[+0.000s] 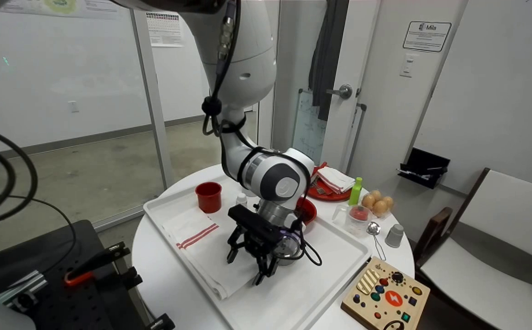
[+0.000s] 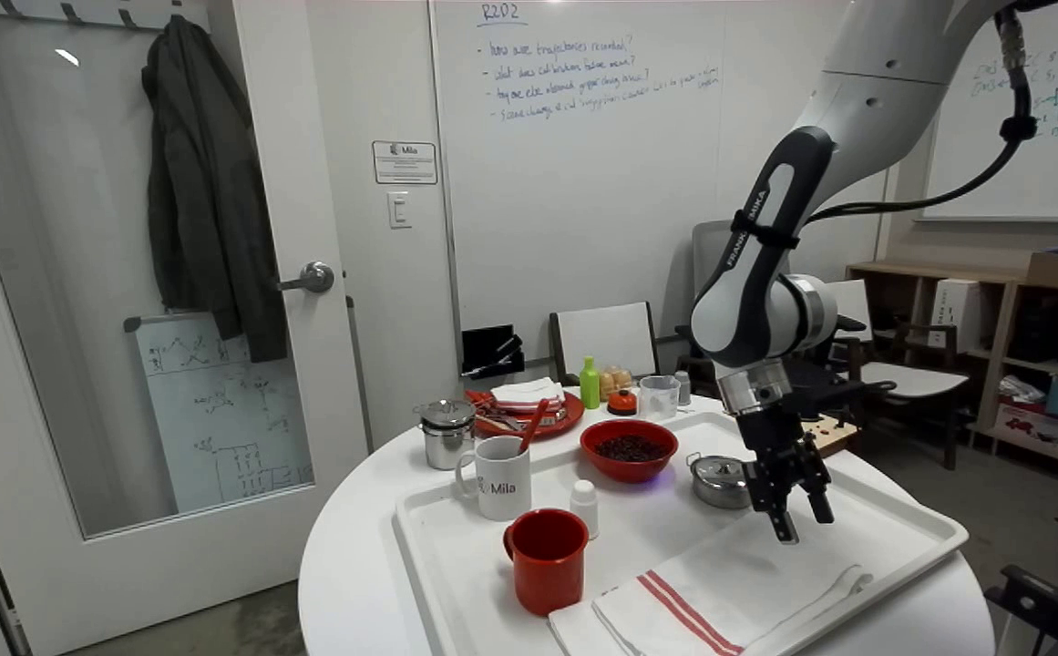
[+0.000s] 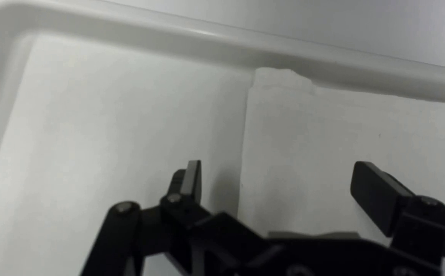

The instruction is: Fold the white and red towel from right to left

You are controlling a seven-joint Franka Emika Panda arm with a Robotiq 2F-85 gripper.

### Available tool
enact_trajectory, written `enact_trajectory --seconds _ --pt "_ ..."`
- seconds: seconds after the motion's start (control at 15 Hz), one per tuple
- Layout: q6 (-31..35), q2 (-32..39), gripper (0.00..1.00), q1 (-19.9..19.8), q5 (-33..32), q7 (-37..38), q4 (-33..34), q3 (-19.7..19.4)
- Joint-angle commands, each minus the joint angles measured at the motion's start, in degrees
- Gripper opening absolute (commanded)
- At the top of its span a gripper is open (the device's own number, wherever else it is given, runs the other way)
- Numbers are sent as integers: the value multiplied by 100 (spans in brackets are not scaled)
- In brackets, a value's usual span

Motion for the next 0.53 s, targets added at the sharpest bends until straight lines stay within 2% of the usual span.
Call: enact_trajectory --seconds 0.0,0.47 --pt "-124 136 73 -9 123 -74 174 -28" --pt "-82 112 22 -64 161 -118 114 -4"
